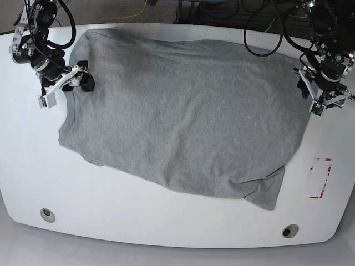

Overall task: Layout the t-shirt on the table in an organized manner, then fold the t-shirt properly
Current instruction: 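Drag the held shirt edge with both grippers to straighten it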

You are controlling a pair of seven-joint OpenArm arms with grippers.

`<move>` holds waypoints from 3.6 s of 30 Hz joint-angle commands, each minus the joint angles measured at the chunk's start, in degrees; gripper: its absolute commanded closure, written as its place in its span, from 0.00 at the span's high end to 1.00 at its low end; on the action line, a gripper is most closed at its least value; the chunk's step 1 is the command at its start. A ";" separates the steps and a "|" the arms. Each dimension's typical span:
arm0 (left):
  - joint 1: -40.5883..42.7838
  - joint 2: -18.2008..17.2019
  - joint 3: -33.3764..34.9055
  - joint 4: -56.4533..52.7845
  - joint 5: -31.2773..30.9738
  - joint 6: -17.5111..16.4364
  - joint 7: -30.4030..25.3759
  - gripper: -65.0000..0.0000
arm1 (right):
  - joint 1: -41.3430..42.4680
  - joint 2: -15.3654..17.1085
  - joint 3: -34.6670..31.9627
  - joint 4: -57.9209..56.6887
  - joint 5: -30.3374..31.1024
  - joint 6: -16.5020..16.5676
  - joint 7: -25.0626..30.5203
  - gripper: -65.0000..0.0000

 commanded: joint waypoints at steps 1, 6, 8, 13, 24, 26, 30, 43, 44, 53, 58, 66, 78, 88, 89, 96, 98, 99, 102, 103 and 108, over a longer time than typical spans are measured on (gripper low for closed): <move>-2.31 0.55 -0.04 0.97 -0.63 0.03 -3.76 0.54 | 1.46 0.88 0.46 1.13 -2.56 2.87 3.22 0.68; -5.91 2.92 -0.13 0.88 -0.63 0.03 -11.24 0.40 | 4.18 -0.70 0.46 0.78 -7.57 8.32 7.00 0.64; -6.70 3.89 -0.13 0.79 -0.63 0.03 -15.10 0.30 | 4.89 -1.93 0.46 0.78 -10.38 9.81 8.14 0.56; -6.97 6.70 0.05 0.71 -0.54 0.03 -24.60 0.09 | 5.33 -3.87 0.46 0.78 -17.94 14.38 10.87 0.27; -6.62 7.49 1.10 -3.95 -0.54 0.03 -32.95 0.04 | 5.59 -10.64 0.37 -0.01 -36.40 20.89 13.33 0.00; -6.62 7.49 0.93 -5.71 -0.54 0.03 -34.44 0.04 | 5.59 -11.78 0.37 -0.89 -38.42 21.86 14.29 0.00; -6.53 7.41 0.93 -8.44 -0.54 0.03 -37.52 0.04 | 5.41 -12.83 0.37 -3.53 -40.09 22.47 16.05 0.00; -6.09 7.32 0.93 -12.39 -0.45 0.03 -41.04 0.04 | 6.03 -12.66 -1.83 -15.66 -40.80 22.65 21.15 0.00; -6.09 7.32 0.93 -12.39 -0.45 0.03 -40.95 0.04 | 6.56 -12.22 -1.83 -16.54 -40.80 22.65 21.68 0.00; -5.12 7.23 1.01 -12.92 -0.45 0.03 -40.86 0.04 | 11.48 -9.67 -2.00 -27.79 -40.80 22.65 27.30 0.00; -4.95 7.23 1.10 -14.24 -0.45 0.03 -40.86 0.04 | 16.75 -7.65 -3.50 -36.58 -40.80 22.65 30.03 0.00; -5.03 7.23 1.01 -14.94 -0.45 0.03 -40.86 0.04 | 22.82 -5.18 -7.37 -45.82 -40.89 22.38 35.04 0.00; -6.26 6.17 1.01 -16.61 -0.45 0.03 -40.69 0.04 | 26.51 -2.99 -10.00 -50.39 -40.89 22.21 35.57 0.00; -6.26 6.09 1.01 -16.44 -0.01 0.03 -40.69 0.04 | 23.79 -2.20 -10.00 -50.30 -40.71 22.21 35.48 0.00; -6.26 6.09 1.10 -16.44 1.04 0.03 -40.69 0.05 | 23.00 -2.20 -10.00 -50.30 -40.53 22.21 35.48 0.00; -7.14 6.09 0.93 -16.44 5.61 0.03 -40.69 0.05 | 18.07 -2.28 -10.00 -46.69 -40.36 22.21 35.39 0.00; -7.23 6.09 0.93 -16.44 5.61 0.03 -40.69 0.05 | 15.79 -2.28 -10.00 -44.41 -40.36 22.21 35.30 0.00; -7.23 6.09 0.93 -16.44 5.61 0.03 -40.69 0.05 | 14.73 -2.28 -10.00 -43.35 -40.36 22.21 35.30 0.00; -7.32 6.09 0.84 -16.44 5.53 0.03 -40.69 0.05 | 11.39 -2.37 -10.00 -39.84 -40.27 22.12 35.22 0.00; -7.32 6.09 0.84 -16.44 5.53 0.03 -40.69 0.05 | 10.34 -2.46 -10.00 -38.69 -40.27 22.12 35.22 0.00; -7.32 6.09 0.84 -16.44 5.53 0.03 -40.69 0.05 | 7.35 -4.22 -10.09 -34.83 -40.80 22.12 35.22 0.00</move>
